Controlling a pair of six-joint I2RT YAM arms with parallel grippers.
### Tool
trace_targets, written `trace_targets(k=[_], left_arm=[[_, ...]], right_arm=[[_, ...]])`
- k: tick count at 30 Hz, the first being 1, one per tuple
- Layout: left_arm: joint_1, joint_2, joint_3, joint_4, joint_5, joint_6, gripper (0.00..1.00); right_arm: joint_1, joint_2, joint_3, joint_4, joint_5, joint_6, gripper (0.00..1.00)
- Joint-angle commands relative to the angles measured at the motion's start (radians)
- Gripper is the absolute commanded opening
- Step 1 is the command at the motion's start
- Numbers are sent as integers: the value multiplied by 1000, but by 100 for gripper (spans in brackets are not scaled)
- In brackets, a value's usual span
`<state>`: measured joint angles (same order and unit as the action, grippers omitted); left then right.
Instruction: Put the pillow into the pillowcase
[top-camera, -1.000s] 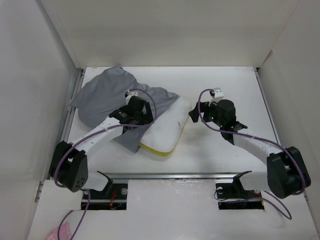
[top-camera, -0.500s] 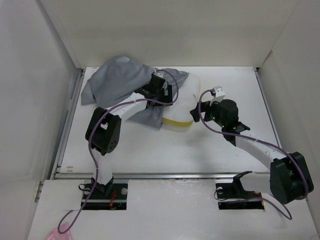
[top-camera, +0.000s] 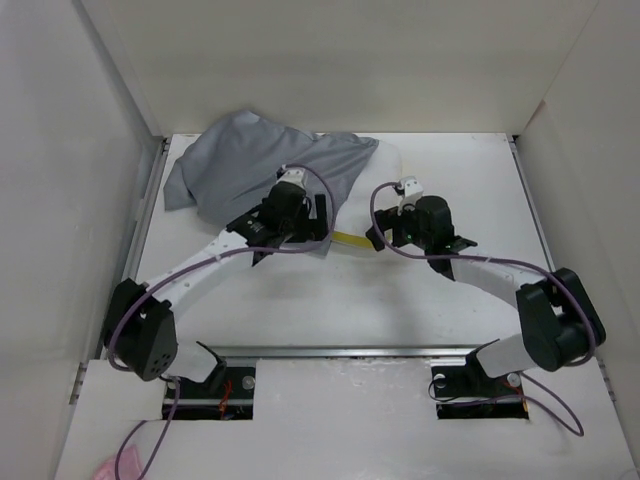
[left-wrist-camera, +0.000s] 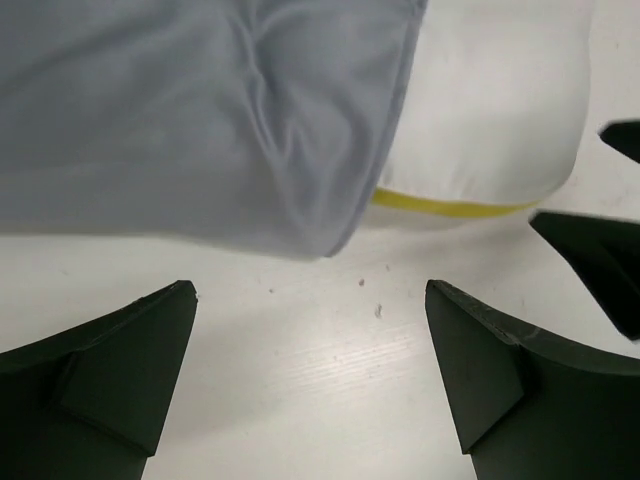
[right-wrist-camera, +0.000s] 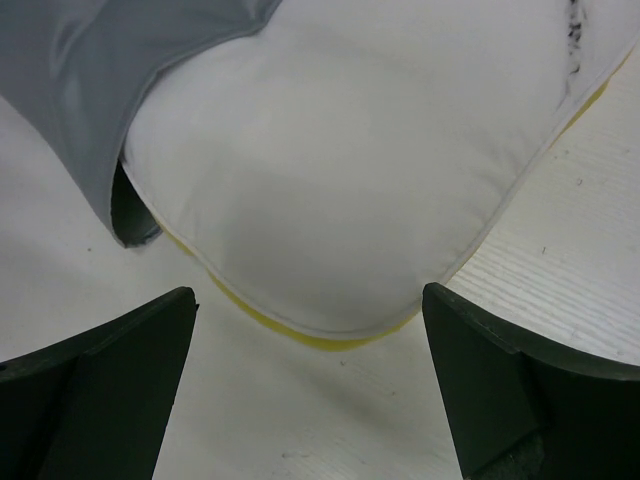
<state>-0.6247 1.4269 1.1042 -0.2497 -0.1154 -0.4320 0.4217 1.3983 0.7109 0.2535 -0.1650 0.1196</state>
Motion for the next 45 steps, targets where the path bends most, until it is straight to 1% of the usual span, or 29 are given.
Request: trace_targets(k=[1, 4, 7, 9, 10, 11, 13, 15, 16, 17, 20, 21, 22, 23, 24, 25, 27, 28, 29, 32, 33, 34, 35, 36, 37, 38, 41, 43, 45], left_arm=[[-52, 7, -122, 62, -3, -108, 99], [-87, 87, -122, 115, 39, -123, 99], [-99, 197, -48, 89, -49, -148, 99], [-99, 249, 20, 44, -90, -161, 99], [-99, 271, 40, 33, -119, -172, 96], [-99, 308, 80, 1, -145, -189, 95], [-99, 334, 108, -13, -212, -203, 93], [-76, 368, 128, -37, -243, -235, 87], [-76, 380, 143, -37, -244, -235, 84], [-64, 392, 143, -37, -244, -244, 74], [-64, 444, 183, -46, -268, -244, 52], [-64, 470, 195, -59, -268, -244, 31], [-64, 480, 219, -83, -277, -235, 22], [-64, 480, 220, -97, -291, -235, 7], [-64, 480, 233, -112, -291, -235, 0], [-64, 480, 233, -121, -291, -235, 0], [-75, 439, 233, -143, -291, -223, 0], [-102, 388, 233, -152, -300, -209, 0], [-113, 360, 243, -161, -300, -183, 0], [-156, 262, 287, -172, -262, -136, 0], [-167, 242, 298, -172, -247, -113, 0], [-179, 225, 310, -163, -222, -88, 0], [-202, 213, 330, -163, -207, -36, 0], [-213, 202, 379, -163, -193, -18, 0], [-224, 202, 407, -172, -176, 5, 0], [-234, 202, 434, -183, -141, 22, 0], [-268, 211, 525, -224, -92, 53, 0], [-294, 211, 569, -247, -58, 62, 0], [-313, 201, 579, -247, -18, 71, 0]], right_arm=[[17, 50, 71, 32, 30, 9, 100], [17, 97, 122, 23, 88, 60, 100], [17, 157, 185, -14, 90, 69, 100], [17, 182, 197, -14, 52, 80, 96], [17, 197, 197, -5, 51, 107, 94], [17, 197, 197, -5, 51, 107, 87], [17, 217, 197, 6, 35, 107, 83], [17, 226, 197, 6, 35, 107, 75], [17, 226, 197, 6, 35, 121, 75], [17, 237, 197, 6, 24, 132, 75], [17, 246, 170, 42, -1, 169, 75], [17, 246, 157, 43, -11, 179, 75], [17, 246, 157, 43, 2, 180, 73], [17, 257, 157, 43, 2, 189, 68], [17, 277, 168, 43, 2, 189, 61], [17, 290, 177, 43, 2, 189, 43], [17, 345, 214, 78, -92, 189, 23], [17, 361, 214, 116, -137, 189, 9], [17, 370, 214, 238, -248, 205, 0], [41, 384, 205, 471, -425, 325, 0], [42, 402, 237, 616, -464, 368, 0], [51, 434, 246, 718, -491, 417, 0], [51, 453, 246, 837, -501, 554, 0], [61, 474, 246, 974, -510, 619, 0], [74, 494, 246, 1220, -498, 681, 0], [74, 528, 265, 1297, -479, 792, 0], [84, 544, 308, 1440, -440, 856, 0], [103, 544, 317, 1440, -394, 833, 0], [117, 544, 317, 1397, -354, 795, 0]])
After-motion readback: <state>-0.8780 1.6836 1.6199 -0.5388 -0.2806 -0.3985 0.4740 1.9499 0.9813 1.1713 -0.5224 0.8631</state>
